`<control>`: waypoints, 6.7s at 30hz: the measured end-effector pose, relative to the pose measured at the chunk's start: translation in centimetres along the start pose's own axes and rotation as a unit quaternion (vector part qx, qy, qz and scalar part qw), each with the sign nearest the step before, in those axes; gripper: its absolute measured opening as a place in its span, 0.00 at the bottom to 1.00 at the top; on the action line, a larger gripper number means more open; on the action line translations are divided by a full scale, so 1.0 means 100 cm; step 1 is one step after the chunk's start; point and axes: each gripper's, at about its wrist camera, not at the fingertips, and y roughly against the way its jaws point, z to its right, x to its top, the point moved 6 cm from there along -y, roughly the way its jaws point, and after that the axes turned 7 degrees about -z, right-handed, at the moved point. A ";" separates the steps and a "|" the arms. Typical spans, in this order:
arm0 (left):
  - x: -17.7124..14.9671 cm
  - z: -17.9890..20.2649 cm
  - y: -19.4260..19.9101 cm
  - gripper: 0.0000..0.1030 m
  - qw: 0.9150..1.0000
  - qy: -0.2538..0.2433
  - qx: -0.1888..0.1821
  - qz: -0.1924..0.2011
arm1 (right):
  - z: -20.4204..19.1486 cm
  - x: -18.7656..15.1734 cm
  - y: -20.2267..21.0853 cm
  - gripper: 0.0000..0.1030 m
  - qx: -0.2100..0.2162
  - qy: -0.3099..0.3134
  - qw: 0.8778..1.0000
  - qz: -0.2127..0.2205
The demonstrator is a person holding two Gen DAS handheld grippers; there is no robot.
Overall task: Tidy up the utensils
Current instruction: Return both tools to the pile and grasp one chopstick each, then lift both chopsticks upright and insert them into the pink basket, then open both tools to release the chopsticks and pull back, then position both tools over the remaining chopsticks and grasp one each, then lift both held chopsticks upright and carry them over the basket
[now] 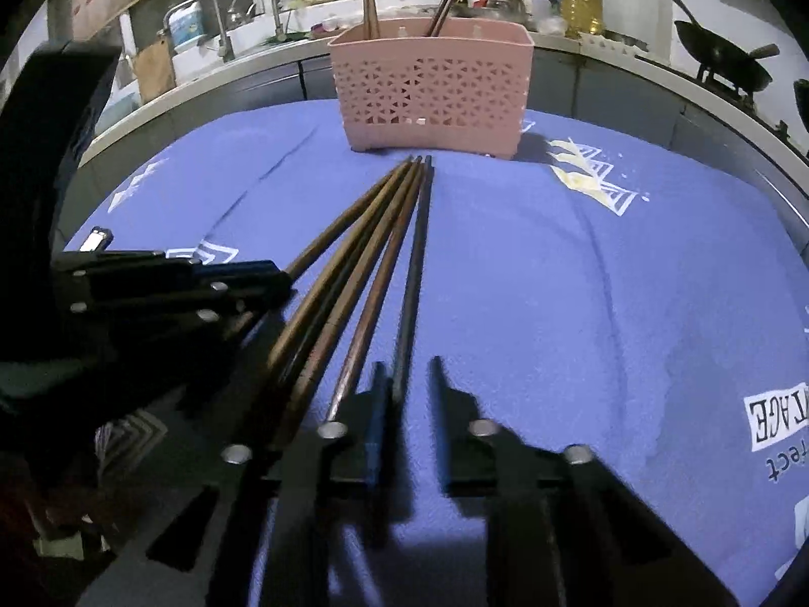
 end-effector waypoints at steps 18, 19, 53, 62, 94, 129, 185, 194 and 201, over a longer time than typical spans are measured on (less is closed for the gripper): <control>0.019 -0.043 -0.003 0.24 0.999 -0.009 0.030 -0.010 | 0.026 0.048 -0.022 0.16 0.050 -0.011 0.998 -0.046; 0.026 -0.044 -0.006 0.24 1.000 -0.008 0.028 -0.010 | 0.027 0.059 -0.027 0.16 0.050 -0.013 0.998 -0.048; 0.075 -0.038 0.175 0.04 0.969 -0.033 -0.017 0.243 | 0.025 0.140 0.136 0.05 0.063 0.007 0.967 0.247; 0.159 -0.039 0.242 0.04 0.947 -0.029 -0.037 0.319 | 0.027 0.229 0.186 0.05 0.102 -0.003 0.947 0.305; 0.246 -0.089 0.126 0.24 0.969 0.086 0.011 0.233 | 0.041 0.302 0.061 0.43 0.100 -0.083 0.965 0.230; -0.018 -0.059 0.020 0.33 0.994 0.070 0.070 0.035 | -0.009 0.014 -0.006 0.30 0.015 -0.012 1.000 0.010; -0.004 0.018 0.000 0.15 0.999 -0.013 0.040 0.013 | 0.010 0.016 -0.008 0.26 -0.004 -0.028 0.999 0.032; -0.028 -0.026 0.017 0.07 1.000 -0.003 0.017 0.001 | 0.025 -0.003 0.005 0.06 0.017 -0.024 1.000 -0.003; -0.022 -0.036 0.016 0.22 1.000 -0.013 0.019 -0.013 | 0.031 0.010 -0.001 0.07 0.057 -0.034 0.997 -0.035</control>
